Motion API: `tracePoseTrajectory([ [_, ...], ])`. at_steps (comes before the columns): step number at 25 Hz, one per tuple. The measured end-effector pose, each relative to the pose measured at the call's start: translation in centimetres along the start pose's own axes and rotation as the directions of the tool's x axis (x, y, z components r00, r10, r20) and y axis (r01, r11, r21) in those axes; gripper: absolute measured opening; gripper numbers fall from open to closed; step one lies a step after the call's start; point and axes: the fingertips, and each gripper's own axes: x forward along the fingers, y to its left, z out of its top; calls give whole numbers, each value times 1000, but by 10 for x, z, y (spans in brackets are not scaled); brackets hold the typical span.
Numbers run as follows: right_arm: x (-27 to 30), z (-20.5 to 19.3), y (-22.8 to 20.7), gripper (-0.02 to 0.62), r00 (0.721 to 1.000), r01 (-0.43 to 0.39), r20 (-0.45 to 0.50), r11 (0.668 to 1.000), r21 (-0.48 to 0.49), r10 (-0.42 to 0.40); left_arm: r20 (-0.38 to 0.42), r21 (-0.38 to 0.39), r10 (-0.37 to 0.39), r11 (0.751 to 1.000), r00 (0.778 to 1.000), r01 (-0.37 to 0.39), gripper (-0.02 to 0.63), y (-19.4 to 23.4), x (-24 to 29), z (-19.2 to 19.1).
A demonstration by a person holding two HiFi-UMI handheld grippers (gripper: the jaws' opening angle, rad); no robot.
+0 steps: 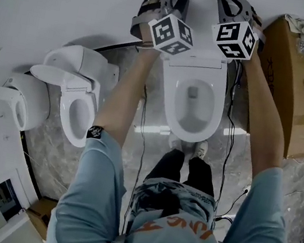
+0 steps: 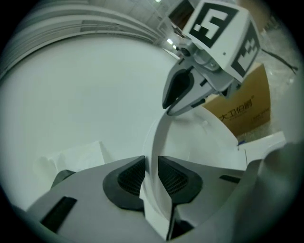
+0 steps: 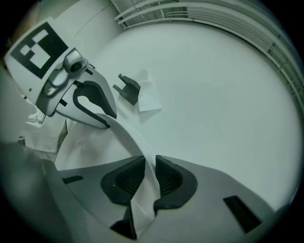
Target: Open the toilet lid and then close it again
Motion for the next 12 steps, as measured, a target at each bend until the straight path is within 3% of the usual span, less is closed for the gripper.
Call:
tracePoseTrajectory([
  [2, 12, -2, -3, 78, 1000, 0, -20, 1000, -20, 0, -6, 47, -6, 999, 1000, 7, 86, 2, 10, -2],
  [12, 40, -5, -6, 77, 996, -9, -87, 1000, -30, 6, -20, -152, 12, 988, 1000, -15, 107, 13, 36, -9],
])
